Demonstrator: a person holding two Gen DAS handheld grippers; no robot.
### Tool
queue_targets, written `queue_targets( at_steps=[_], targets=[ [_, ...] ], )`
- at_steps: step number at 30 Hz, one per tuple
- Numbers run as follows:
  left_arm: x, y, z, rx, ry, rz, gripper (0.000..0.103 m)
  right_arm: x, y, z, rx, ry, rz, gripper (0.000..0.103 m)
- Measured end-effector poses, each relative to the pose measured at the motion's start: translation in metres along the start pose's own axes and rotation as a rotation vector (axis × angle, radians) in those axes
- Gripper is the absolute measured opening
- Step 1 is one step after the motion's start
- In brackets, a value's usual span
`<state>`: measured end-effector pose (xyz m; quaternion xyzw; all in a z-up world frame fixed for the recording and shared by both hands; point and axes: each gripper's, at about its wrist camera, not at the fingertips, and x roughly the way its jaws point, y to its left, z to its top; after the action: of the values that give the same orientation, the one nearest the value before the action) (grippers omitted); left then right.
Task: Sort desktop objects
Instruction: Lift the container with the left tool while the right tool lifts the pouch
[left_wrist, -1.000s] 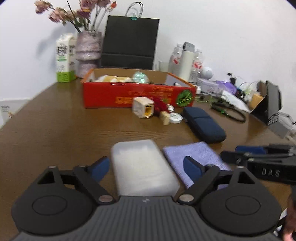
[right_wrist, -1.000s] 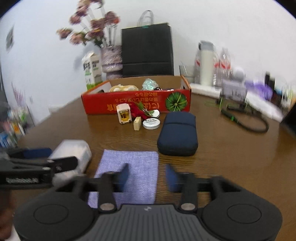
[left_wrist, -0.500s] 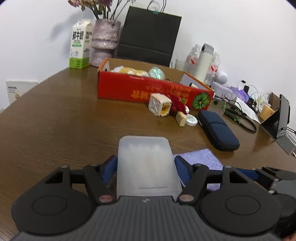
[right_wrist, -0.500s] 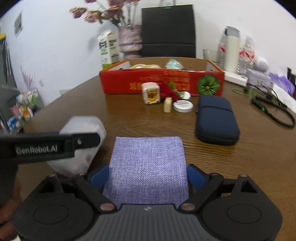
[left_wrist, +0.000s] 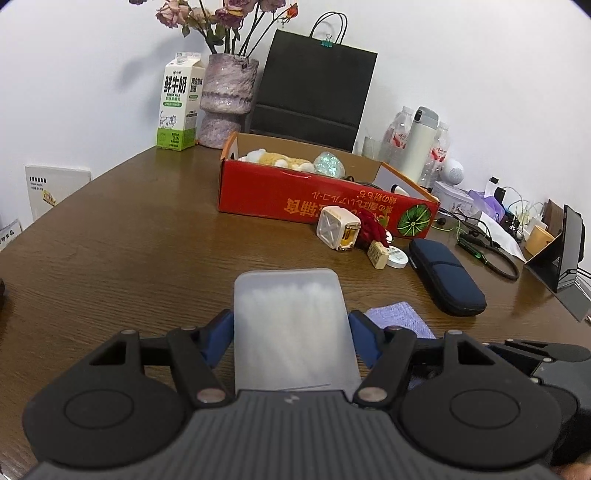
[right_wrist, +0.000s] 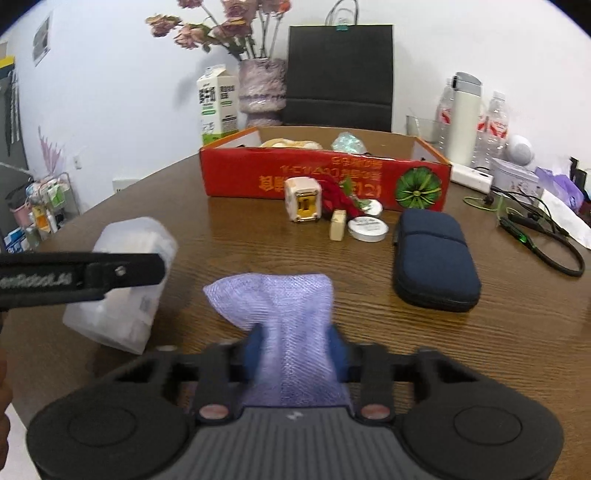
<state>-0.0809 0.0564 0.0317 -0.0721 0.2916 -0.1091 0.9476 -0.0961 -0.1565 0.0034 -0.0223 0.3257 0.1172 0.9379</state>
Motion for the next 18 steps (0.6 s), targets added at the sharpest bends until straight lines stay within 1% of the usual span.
queue_targets(
  at_steps=[1,2,5,8,12,16,18],
  targets=[
    [-0.001,-0.001,0.000,0.004,-0.002,-0.003,0.069,-0.001,-0.001,0.001,-0.003,0.005,0.003,0.019],
    [-0.002,-0.003,-0.001,0.008,-0.004,-0.008,0.069,-0.003,-0.003,0.000,-0.006,0.006,-0.001,0.011],
    [-0.003,-0.010,-0.004,0.028,-0.003,-0.020,0.069,-0.009,-0.002,-0.001,-0.016,-0.006,-0.013,0.006],
    [-0.008,-0.016,-0.006,0.048,-0.014,-0.029,0.068,-0.024,-0.006,-0.003,0.008,-0.049,-0.020,0.006],
    [-0.010,-0.018,-0.003,0.050,-0.033,-0.034,0.068,-0.046,-0.019,0.003,0.048,-0.124,-0.038,0.006],
    [-0.010,-0.017,-0.001,0.034,-0.045,-0.020,0.067,-0.067,-0.028,0.011,0.061,-0.223,-0.064,0.006],
    [-0.013,-0.017,0.002,0.026,-0.051,-0.022,0.067,-0.071,-0.030,0.015,0.065,-0.241,-0.063,0.006]
  ],
)
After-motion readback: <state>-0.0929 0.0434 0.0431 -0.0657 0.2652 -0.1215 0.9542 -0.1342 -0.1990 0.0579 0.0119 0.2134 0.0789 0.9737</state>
